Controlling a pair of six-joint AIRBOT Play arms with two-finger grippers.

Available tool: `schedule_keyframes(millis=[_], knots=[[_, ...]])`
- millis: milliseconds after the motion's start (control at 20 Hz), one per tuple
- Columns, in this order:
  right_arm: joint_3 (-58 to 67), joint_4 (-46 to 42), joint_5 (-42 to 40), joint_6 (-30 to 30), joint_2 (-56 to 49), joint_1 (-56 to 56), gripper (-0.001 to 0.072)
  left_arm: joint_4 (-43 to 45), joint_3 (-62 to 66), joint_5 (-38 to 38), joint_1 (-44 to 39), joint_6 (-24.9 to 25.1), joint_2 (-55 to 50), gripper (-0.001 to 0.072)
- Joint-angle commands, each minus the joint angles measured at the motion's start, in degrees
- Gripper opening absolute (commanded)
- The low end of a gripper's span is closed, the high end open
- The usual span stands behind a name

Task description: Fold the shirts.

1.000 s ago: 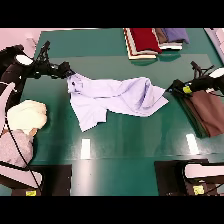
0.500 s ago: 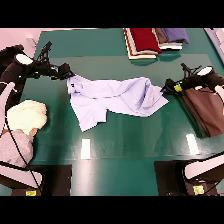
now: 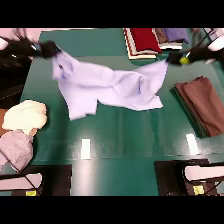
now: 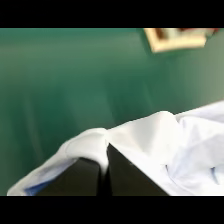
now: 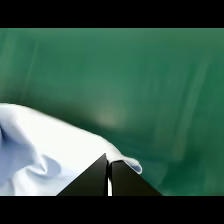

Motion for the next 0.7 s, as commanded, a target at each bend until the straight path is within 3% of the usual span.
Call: schedule_keyframes(millis=[0, 350, 500, 650], knots=[[10.51, -3.96, -0.11, -0.33, 11.17, 0.24, 0.0014, 4.28, 7.23, 1.57, 0.02, -0.02, 12.55, 0.0025], [18.67, -11.56, 2.54, 1.88, 29.81, 0.24, 0.0012, 4.31, 12.70, 1.16, 0.02, -0.31, 33.33, 0.0025], [18.67, -16.74, 4.83, 4.26, 32.89, 0.20, 0.0012, 4.39, 12.63, -1.20, 0.02, -2.84, 36.11, 0.0024], [18.69, -16.79, 7.76, 4.44, 31.52, -2.78, 0.0012, 6.82, 11.85, -8.26, 0.02, -6.29, 34.10, 0.0024]])
